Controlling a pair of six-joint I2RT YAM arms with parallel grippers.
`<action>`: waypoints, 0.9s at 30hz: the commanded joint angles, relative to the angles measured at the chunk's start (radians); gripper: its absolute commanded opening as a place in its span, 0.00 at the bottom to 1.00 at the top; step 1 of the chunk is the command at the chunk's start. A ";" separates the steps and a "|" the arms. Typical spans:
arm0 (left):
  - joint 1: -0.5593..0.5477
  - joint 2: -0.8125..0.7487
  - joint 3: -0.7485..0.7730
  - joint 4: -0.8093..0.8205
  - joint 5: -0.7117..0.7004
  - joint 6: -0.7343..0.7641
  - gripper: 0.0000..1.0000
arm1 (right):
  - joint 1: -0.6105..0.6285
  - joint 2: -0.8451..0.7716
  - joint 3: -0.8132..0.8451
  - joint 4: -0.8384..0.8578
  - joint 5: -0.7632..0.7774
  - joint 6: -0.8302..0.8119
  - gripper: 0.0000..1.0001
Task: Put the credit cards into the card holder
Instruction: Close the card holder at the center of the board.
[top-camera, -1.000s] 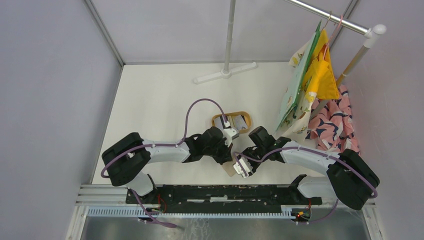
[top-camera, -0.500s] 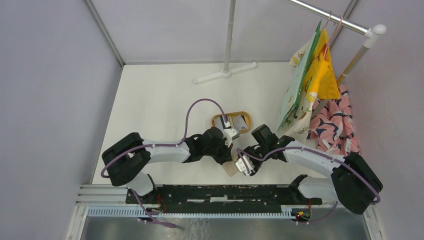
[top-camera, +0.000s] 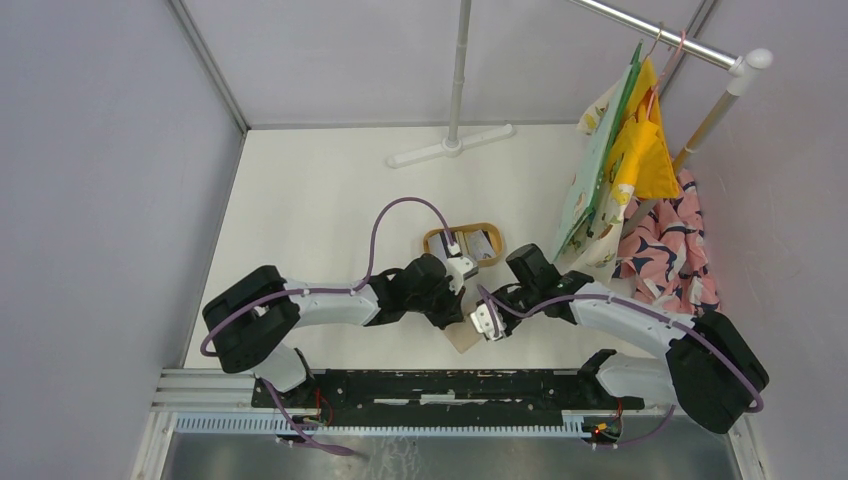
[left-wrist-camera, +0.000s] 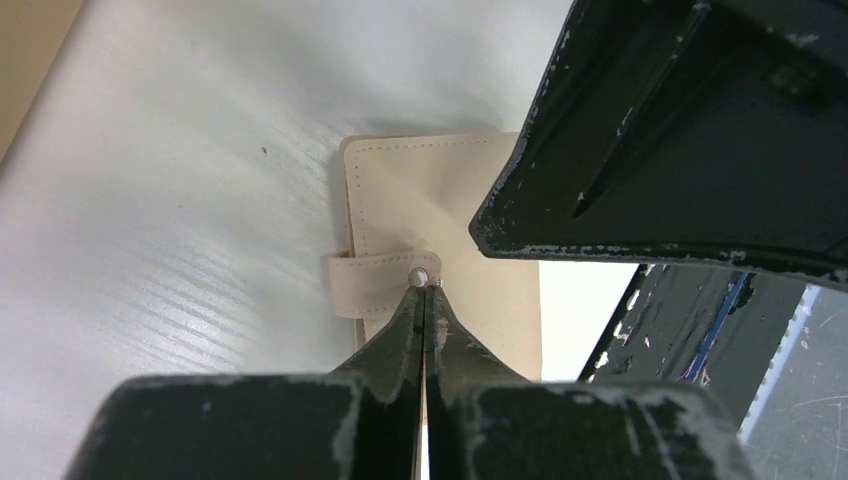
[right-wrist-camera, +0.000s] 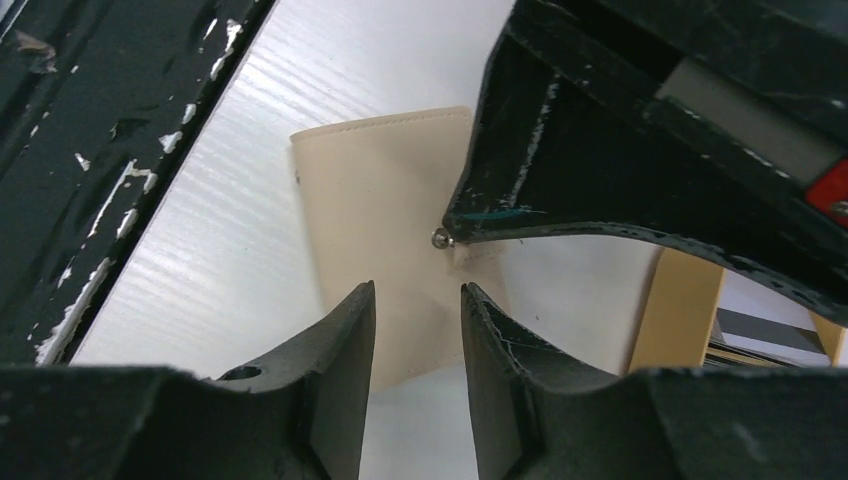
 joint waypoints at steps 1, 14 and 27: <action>-0.003 -0.032 -0.013 -0.021 -0.014 0.064 0.02 | -0.004 -0.032 -0.023 0.144 -0.011 0.106 0.41; -0.004 -0.036 -0.020 -0.011 -0.002 0.071 0.02 | 0.018 -0.025 -0.079 0.315 0.046 0.191 0.34; -0.004 -0.031 -0.034 0.011 0.013 0.063 0.02 | 0.077 0.032 -0.084 0.331 0.086 0.167 0.34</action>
